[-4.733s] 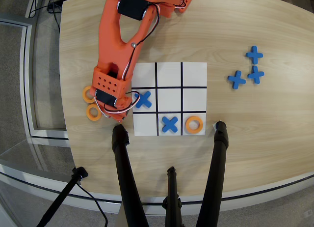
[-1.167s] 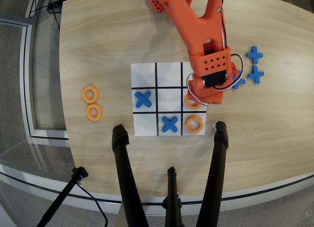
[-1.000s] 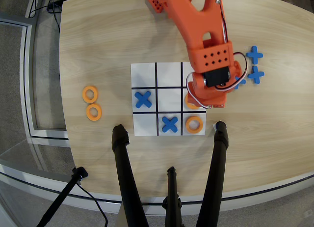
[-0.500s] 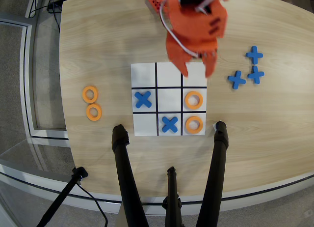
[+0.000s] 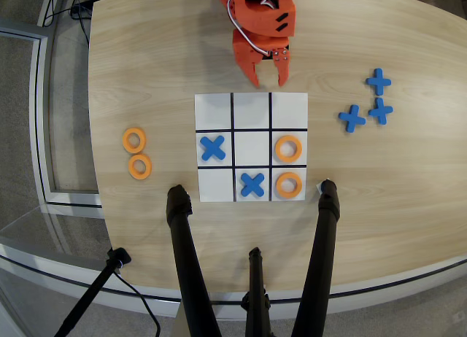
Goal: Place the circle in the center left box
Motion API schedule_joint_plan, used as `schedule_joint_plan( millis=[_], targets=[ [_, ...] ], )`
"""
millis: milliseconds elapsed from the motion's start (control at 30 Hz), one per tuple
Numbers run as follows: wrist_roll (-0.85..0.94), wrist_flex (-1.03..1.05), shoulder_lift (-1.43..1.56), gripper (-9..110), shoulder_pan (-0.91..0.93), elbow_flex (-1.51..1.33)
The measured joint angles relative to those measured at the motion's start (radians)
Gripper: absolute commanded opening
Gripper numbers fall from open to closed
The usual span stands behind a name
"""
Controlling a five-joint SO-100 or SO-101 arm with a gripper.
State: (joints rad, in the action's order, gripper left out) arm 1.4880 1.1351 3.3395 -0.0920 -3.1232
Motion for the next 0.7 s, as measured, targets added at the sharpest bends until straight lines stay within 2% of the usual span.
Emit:
schedule_joint_plan(
  millis=[167, 433, 700],
  targets=[
    [0.017, 0.006, 0.015, 0, 0.018, -0.025],
    [0.017, 0.127, 0.015, 0, 0.021, -0.025],
    [0.046, 0.153, 0.015, 0, 0.021, -0.025]
  ],
)
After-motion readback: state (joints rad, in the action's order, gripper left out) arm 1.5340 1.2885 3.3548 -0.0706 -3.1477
